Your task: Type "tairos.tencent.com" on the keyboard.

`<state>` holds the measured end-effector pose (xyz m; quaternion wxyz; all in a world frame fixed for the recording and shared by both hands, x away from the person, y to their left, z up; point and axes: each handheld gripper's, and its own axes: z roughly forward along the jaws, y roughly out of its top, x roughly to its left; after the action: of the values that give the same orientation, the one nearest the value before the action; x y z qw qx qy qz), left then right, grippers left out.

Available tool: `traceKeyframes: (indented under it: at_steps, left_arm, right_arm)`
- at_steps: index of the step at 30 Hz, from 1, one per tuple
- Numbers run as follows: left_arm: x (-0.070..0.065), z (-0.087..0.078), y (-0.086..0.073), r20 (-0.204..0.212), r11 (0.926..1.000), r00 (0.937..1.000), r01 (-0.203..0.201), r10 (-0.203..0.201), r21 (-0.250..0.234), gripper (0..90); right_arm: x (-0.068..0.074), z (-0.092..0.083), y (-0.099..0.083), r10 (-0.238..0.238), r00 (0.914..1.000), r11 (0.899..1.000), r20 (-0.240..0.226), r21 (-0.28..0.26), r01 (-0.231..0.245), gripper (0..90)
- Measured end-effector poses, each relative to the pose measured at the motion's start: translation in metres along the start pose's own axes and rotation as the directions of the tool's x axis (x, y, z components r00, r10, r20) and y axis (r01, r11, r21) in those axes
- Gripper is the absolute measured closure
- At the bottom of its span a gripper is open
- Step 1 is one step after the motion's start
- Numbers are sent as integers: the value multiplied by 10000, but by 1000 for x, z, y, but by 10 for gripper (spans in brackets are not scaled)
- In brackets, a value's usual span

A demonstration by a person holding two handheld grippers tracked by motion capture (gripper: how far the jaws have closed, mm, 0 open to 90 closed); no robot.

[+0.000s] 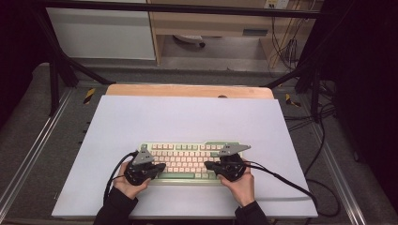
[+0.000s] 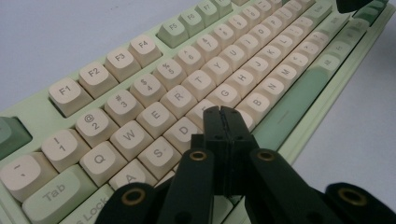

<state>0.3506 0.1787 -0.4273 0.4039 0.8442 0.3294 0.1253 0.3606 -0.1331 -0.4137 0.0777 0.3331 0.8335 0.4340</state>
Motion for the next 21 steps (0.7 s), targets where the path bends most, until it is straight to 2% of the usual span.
traceKeyframes:
  at_steps: [13,21]
  left_arm:
    - [-3,5,-2,38,9998,9999,-152,152,94,900]
    - [-3,-3,1,58,9998,9999,-146,147,-156,900]
  right_arm:
    - [0,-1,0,51,10000,10000,-11,-37,-51,900]
    - [0,0,0,21,10000,10000,-17,0,-21,900]
